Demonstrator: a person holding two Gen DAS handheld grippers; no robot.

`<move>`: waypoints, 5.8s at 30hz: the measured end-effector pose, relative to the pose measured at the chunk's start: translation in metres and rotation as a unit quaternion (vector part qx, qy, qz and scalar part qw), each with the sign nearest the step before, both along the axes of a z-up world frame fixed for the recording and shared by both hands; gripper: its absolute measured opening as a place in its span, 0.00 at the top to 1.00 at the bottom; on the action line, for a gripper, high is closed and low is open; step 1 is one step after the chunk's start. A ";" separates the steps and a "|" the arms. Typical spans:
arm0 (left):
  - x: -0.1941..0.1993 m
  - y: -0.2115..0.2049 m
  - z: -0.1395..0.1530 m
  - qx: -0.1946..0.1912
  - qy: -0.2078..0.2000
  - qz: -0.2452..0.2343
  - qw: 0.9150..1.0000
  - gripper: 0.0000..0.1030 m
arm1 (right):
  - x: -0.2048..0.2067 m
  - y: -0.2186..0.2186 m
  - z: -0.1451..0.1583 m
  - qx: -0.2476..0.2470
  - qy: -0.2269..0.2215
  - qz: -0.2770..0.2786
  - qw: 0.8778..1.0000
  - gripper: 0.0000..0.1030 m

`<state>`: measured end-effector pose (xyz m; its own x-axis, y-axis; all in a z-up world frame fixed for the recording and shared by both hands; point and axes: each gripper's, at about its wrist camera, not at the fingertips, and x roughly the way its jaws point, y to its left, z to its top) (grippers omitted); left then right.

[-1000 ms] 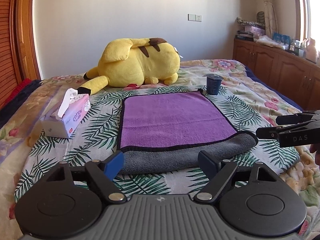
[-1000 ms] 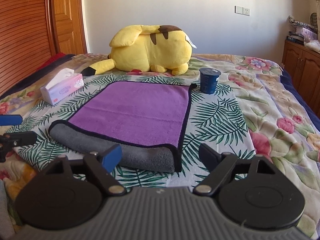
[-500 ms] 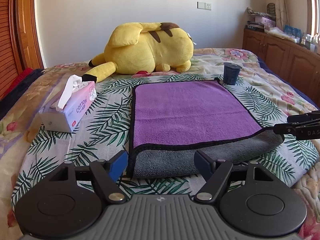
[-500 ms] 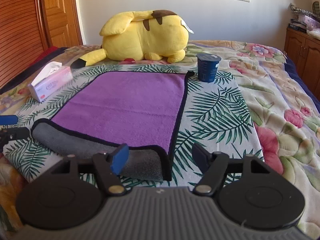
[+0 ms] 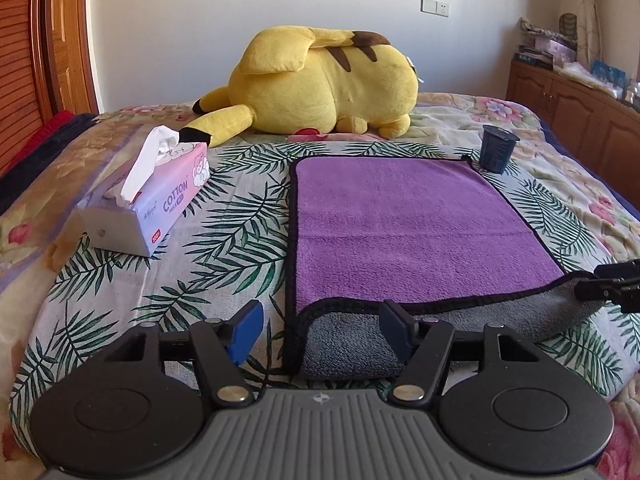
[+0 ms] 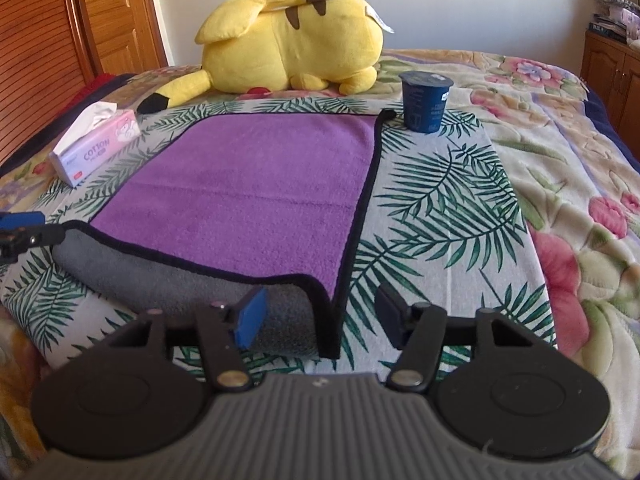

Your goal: Fold towel

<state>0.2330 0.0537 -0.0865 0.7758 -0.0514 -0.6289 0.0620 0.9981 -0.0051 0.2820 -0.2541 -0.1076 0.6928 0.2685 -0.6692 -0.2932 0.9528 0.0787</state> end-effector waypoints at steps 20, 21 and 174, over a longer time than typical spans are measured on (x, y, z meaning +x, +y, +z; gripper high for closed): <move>0.008 0.005 -0.014 -0.007 0.038 -0.012 0.999 0.90 | 0.002 0.001 0.000 0.022 0.021 0.027 0.999 0.58; 0.007 0.005 -0.014 -0.006 0.037 -0.013 0.999 0.91 | 0.002 0.001 0.000 0.023 0.021 0.029 0.999 0.59; 0.172 -0.006 0.054 0.044 -0.127 -0.049 0.990 1.00 | 0.139 0.035 0.048 -0.120 -0.251 0.040 0.960 0.96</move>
<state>0.4050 0.0473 -0.0328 0.9036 -0.0890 -0.4190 0.1473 0.9831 0.1090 0.4214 -0.2187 -0.0599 0.9275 0.2141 -0.3063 -0.3097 0.8990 -0.3096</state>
